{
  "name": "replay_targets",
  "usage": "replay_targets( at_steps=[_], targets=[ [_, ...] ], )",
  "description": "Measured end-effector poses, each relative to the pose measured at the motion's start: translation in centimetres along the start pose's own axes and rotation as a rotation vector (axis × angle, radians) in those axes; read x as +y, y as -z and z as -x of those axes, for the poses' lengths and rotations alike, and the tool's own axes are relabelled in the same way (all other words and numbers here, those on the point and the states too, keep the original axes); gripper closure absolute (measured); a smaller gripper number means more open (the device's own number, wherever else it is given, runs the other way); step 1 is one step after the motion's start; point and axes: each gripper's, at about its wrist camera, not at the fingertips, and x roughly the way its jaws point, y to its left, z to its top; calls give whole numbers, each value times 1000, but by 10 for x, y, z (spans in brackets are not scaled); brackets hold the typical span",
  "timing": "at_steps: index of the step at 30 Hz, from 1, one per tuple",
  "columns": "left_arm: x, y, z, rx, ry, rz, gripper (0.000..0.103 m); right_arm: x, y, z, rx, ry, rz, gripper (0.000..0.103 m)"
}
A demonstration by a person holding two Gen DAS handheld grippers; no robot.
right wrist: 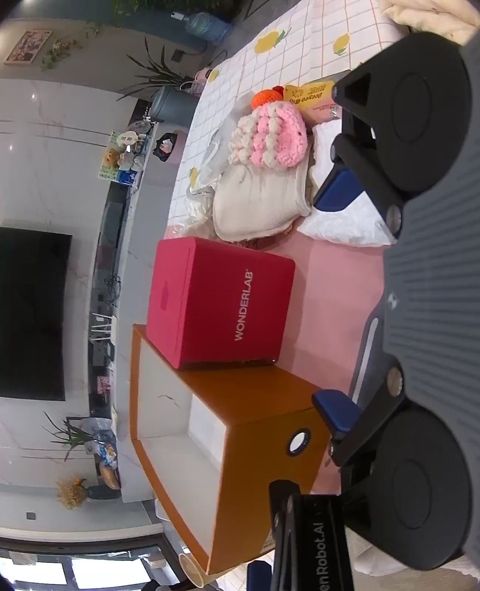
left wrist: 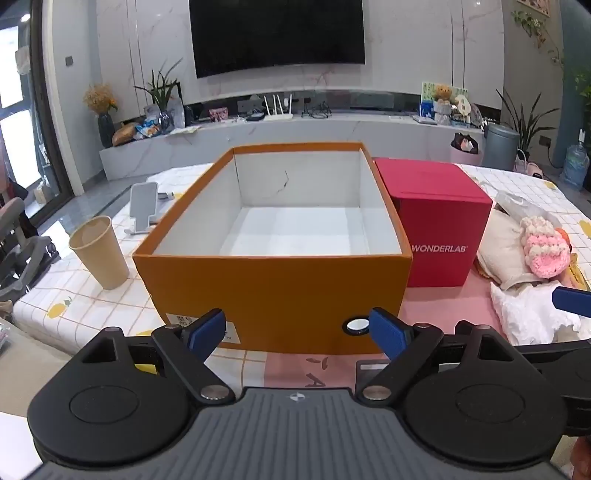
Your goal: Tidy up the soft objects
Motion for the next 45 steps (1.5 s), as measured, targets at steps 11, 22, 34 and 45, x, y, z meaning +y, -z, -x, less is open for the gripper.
replay_targets(
  at_steps=[11,22,34,45],
  targets=[
    [2,-1,10,-81,-19,-25,1,-2,-1,4,-15,6,7,3],
    [-2,5,5,-45,-21,7,1,2,2,3,-9,16,16,3],
    [-1,7,4,-31,-24,0,1,3,4,0,1,20,33,3],
    [-1,7,2,-19,-29,-2,1,4,6,-1,14,26,37,3]
  ],
)
